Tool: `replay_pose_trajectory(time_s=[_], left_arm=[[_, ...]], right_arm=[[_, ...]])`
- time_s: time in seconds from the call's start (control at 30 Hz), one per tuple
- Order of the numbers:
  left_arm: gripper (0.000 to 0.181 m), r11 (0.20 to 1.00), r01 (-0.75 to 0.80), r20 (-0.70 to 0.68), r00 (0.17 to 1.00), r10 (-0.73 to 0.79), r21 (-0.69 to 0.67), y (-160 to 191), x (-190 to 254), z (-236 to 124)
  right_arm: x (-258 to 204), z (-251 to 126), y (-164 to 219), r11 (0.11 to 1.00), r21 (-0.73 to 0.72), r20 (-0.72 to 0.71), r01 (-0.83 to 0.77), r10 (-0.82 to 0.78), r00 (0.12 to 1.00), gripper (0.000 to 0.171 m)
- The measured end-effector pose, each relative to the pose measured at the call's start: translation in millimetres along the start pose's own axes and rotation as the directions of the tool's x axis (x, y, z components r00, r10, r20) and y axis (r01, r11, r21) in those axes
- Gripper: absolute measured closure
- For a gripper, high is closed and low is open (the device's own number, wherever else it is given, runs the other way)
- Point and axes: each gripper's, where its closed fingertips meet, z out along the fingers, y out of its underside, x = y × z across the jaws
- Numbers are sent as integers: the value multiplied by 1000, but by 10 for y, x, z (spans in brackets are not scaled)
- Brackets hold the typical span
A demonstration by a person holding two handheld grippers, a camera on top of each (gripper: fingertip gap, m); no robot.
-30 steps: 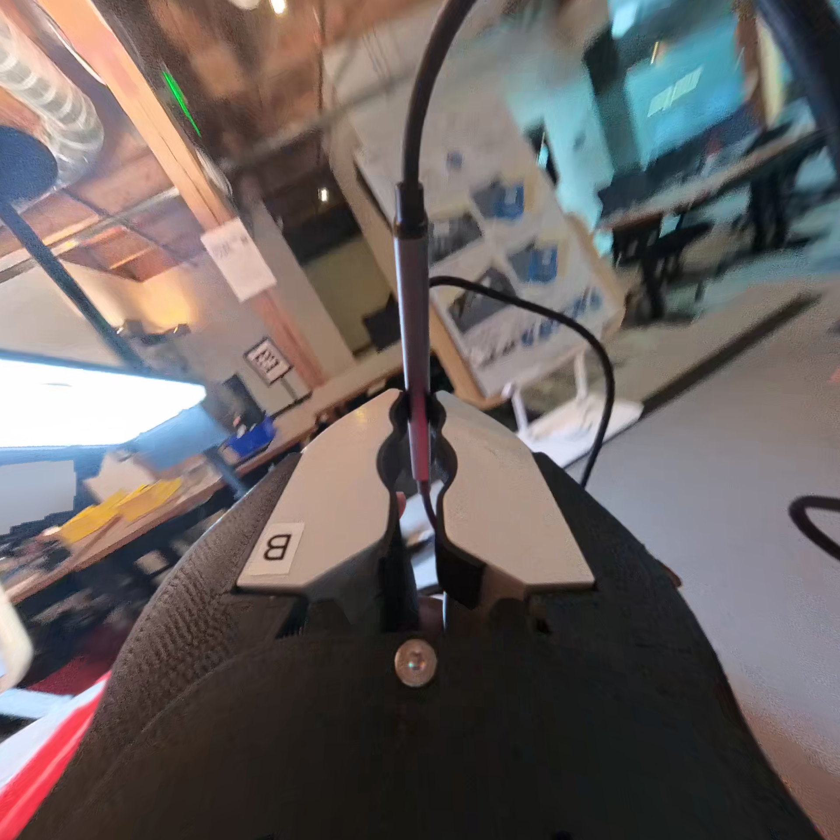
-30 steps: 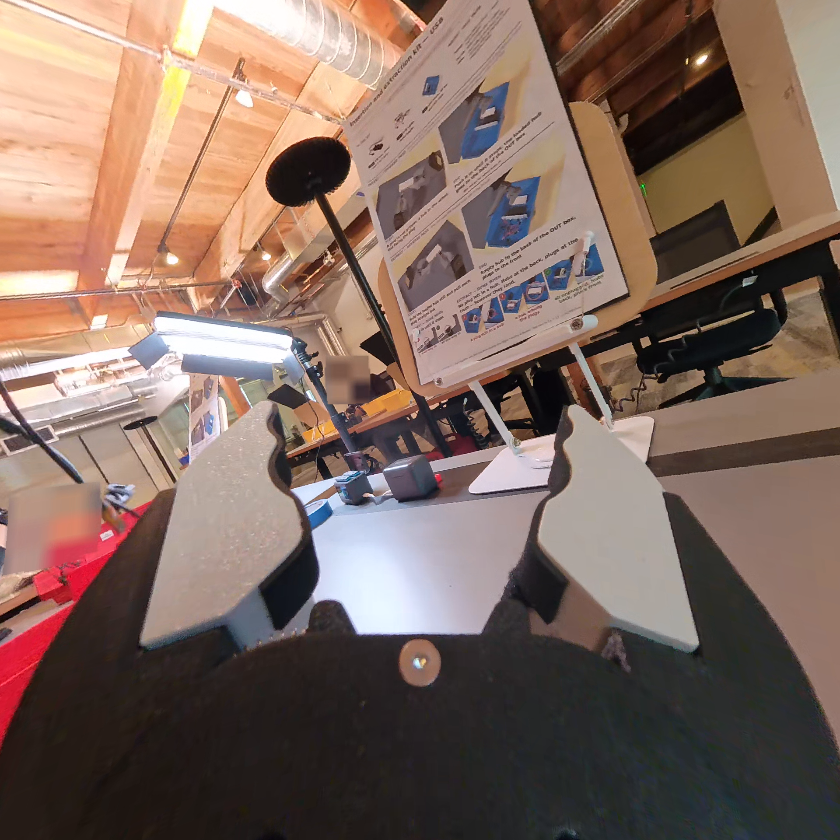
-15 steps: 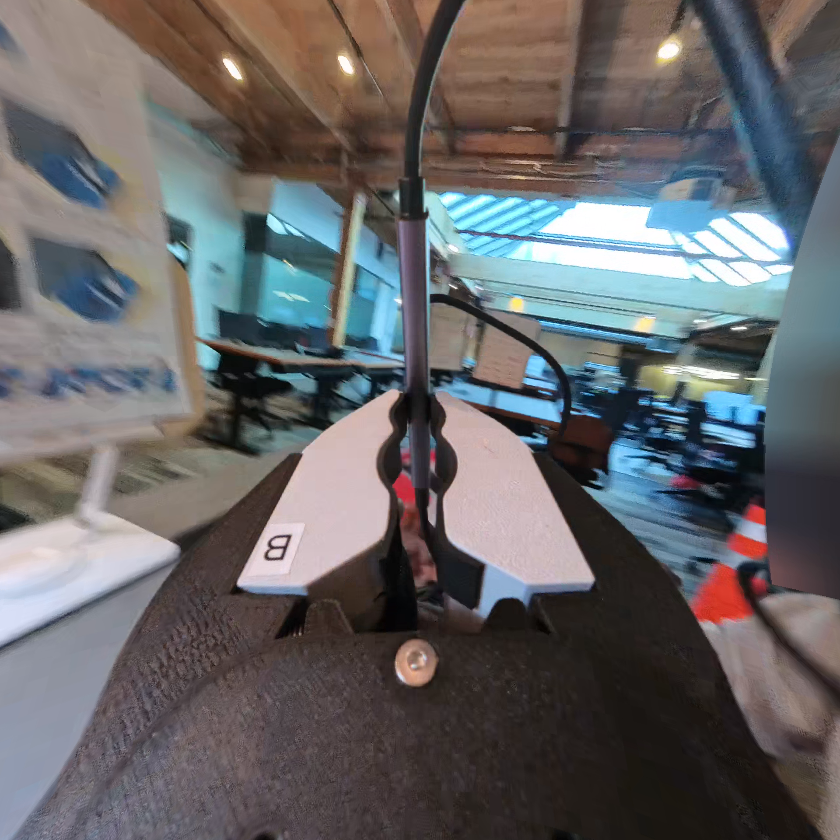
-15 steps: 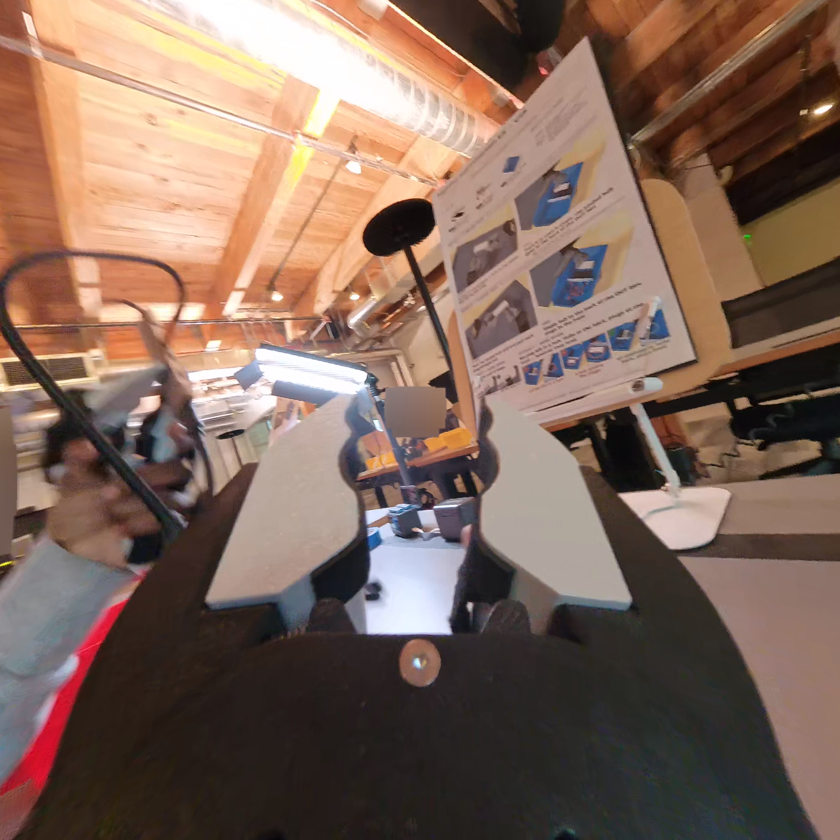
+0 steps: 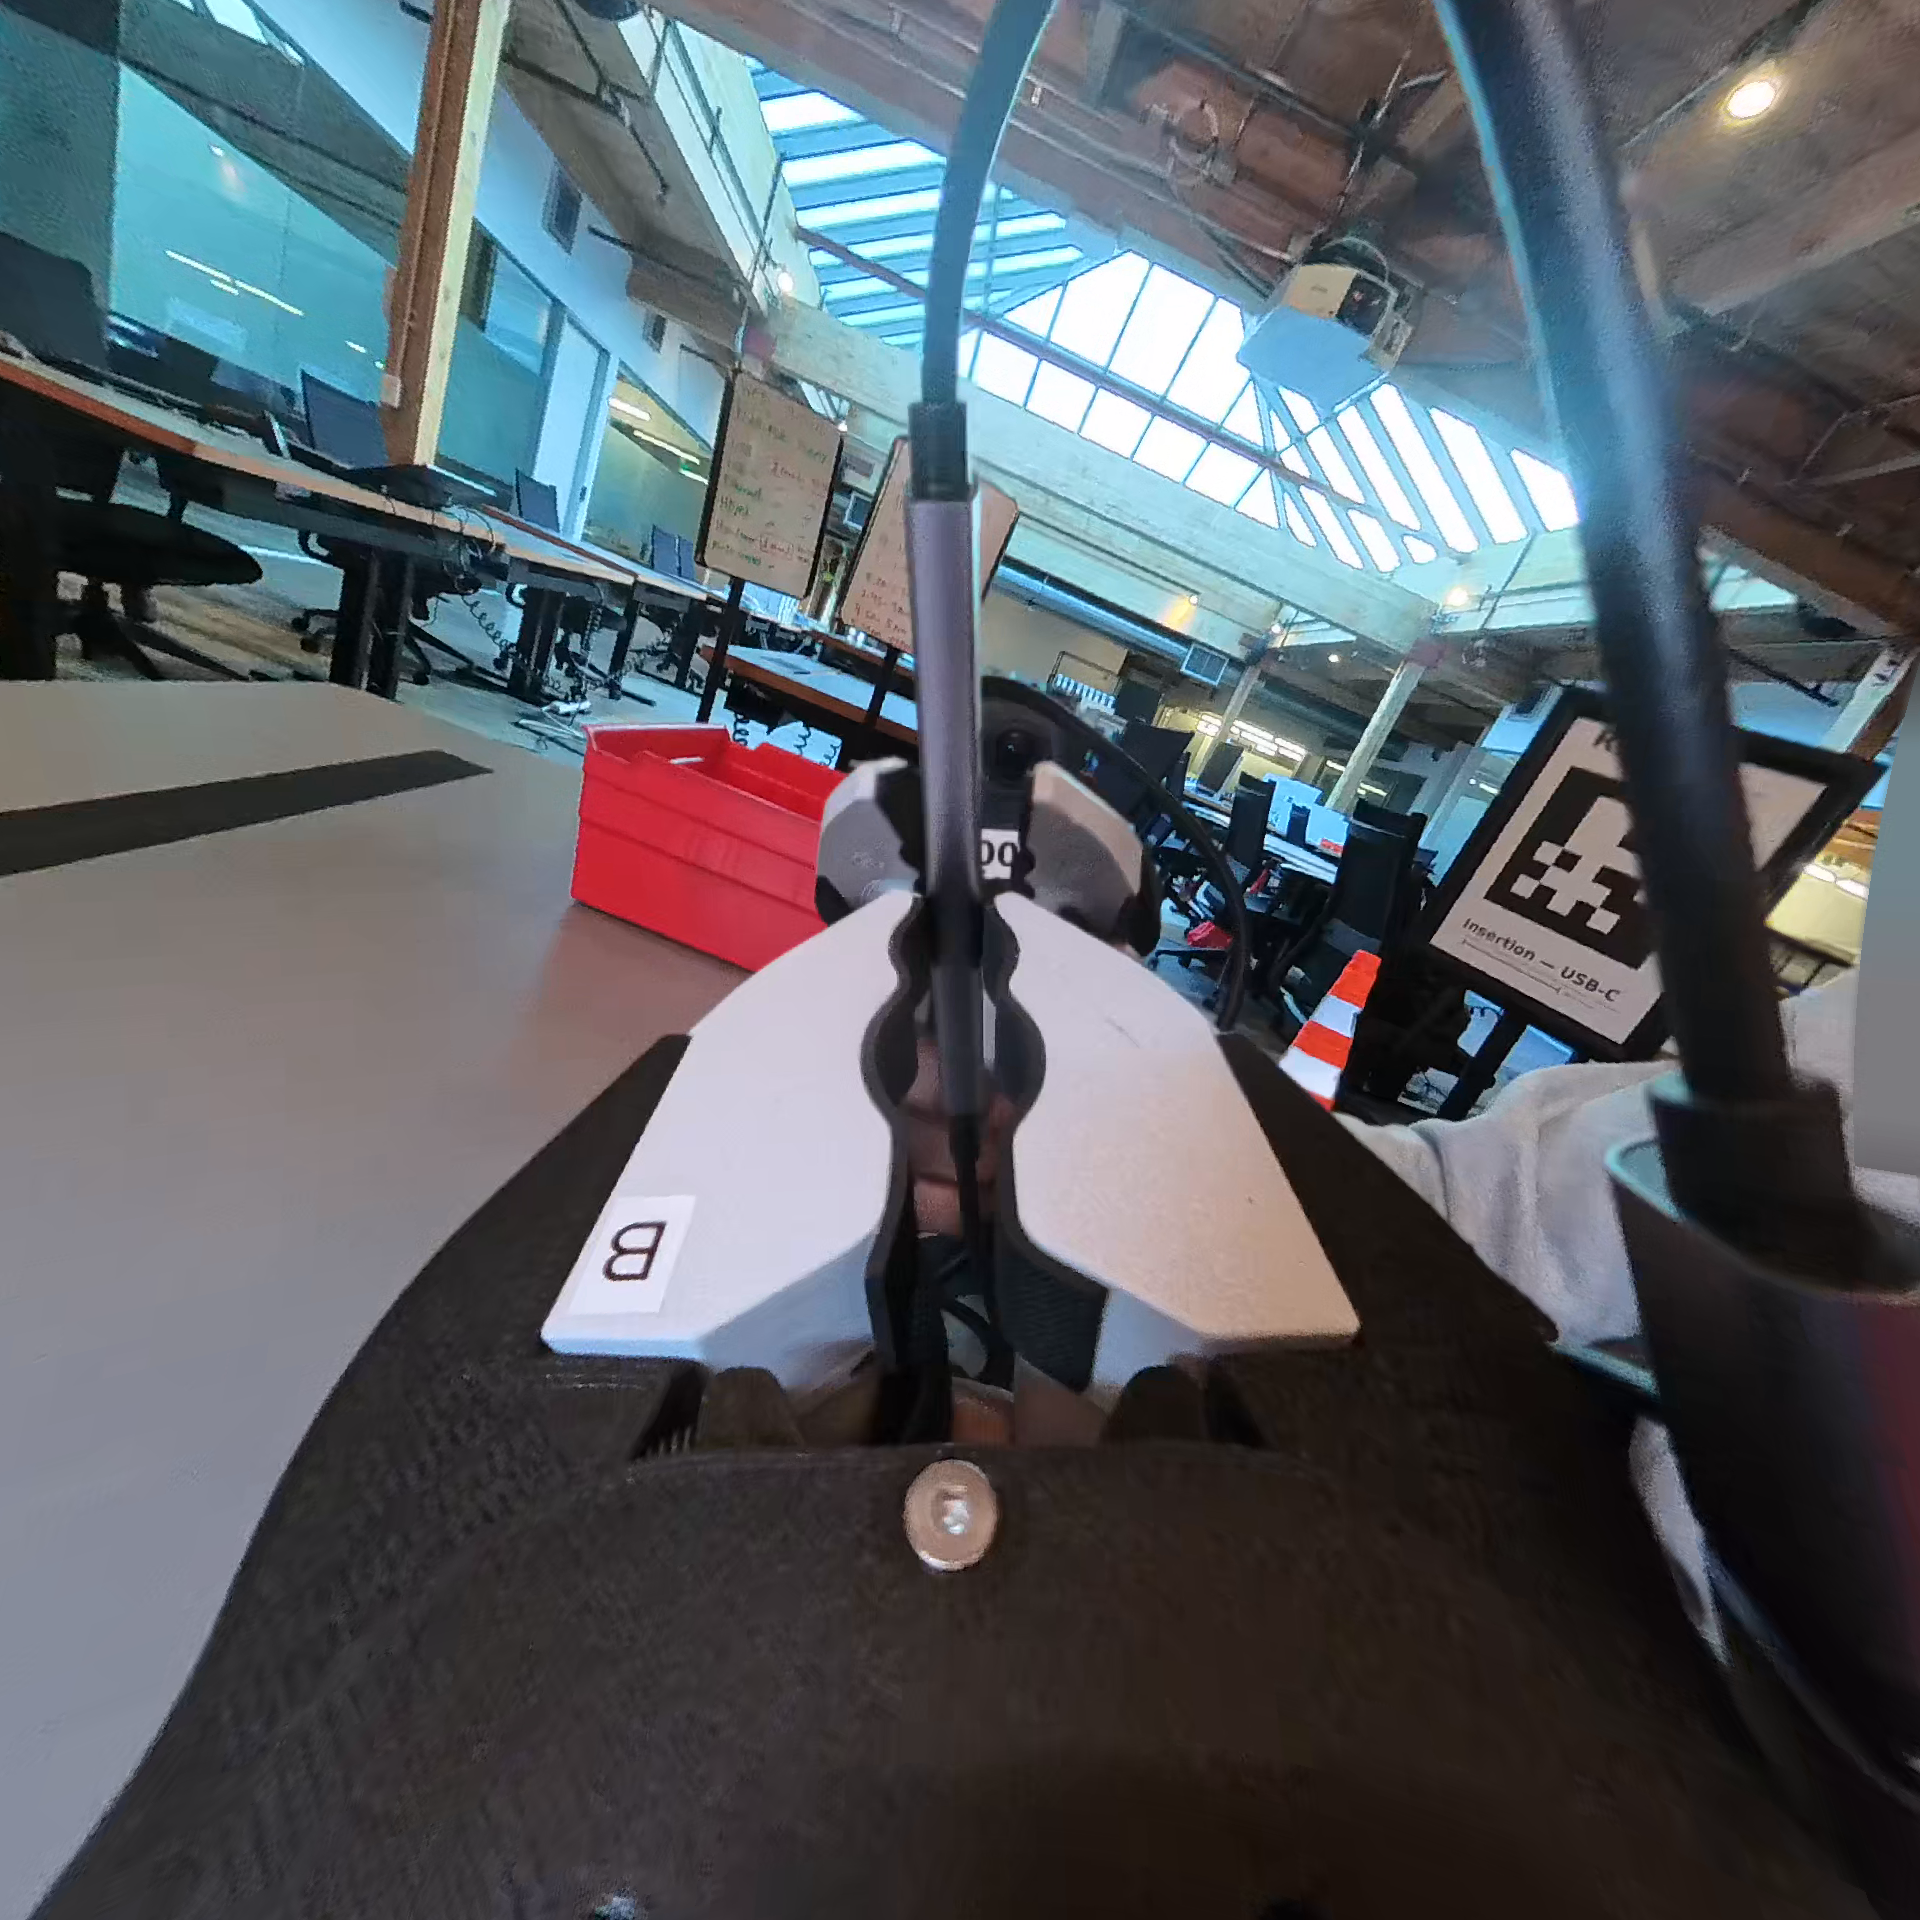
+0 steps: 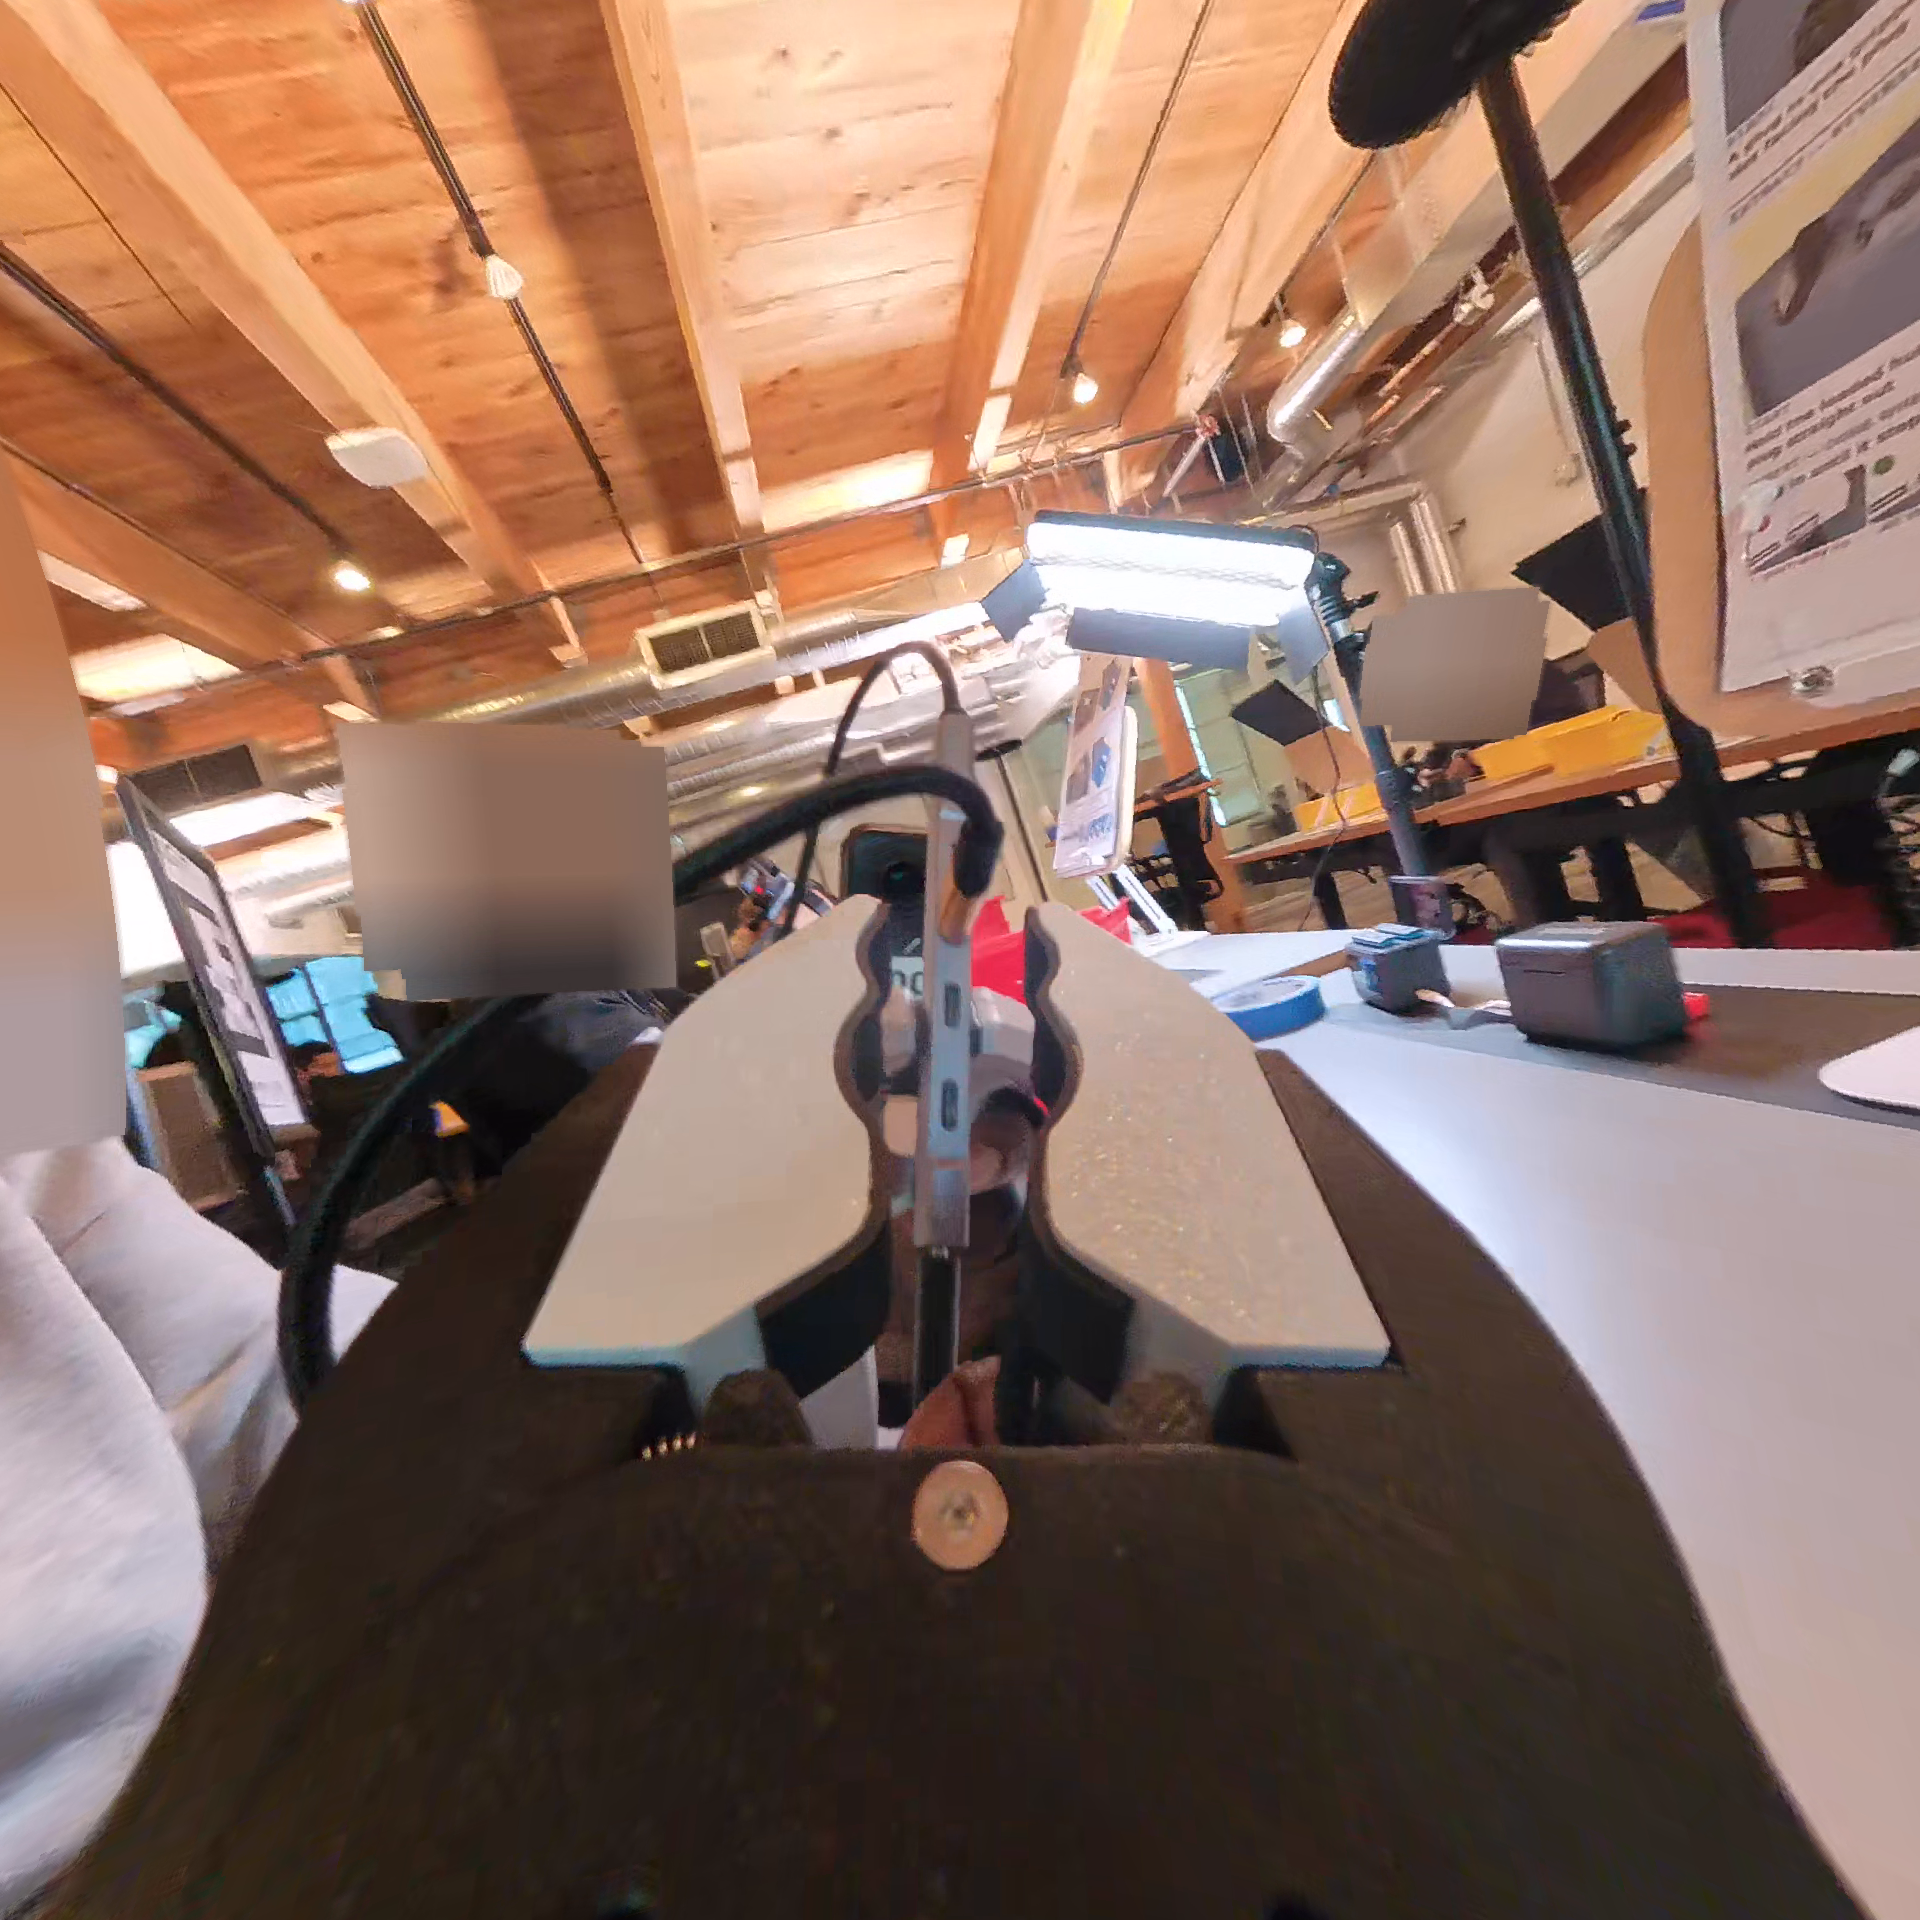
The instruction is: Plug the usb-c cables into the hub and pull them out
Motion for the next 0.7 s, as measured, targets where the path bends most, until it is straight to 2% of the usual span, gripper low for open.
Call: replay_pose_trajectory(time_s=[0.13,0.3,0.4,0.47,0.7], left_arm=[[172,1000,3,-9,1000,-3,1,19,16,21],[171,1000,-19,-14,1000,19,-4,26,35,28],[160,999,-34,-15,999,34,25,-19,70,40],[170,999,-47,10,999,47,13,-13,46,40],[172,1000,-15,11,1000,15,-2,17,23,45]], right_arm=[[-8,-32,-52,997,22,33,-68,68,997,166],[-26,-43,-51,994,10,63,-111,110,992,166],[-19,-29,14,991,-32,64,-133,135,989,166],[-54,-16,41,990,-46,82,-134,137,987,166],[-56,14,74,987,-43,75,-153,156,985,162]])
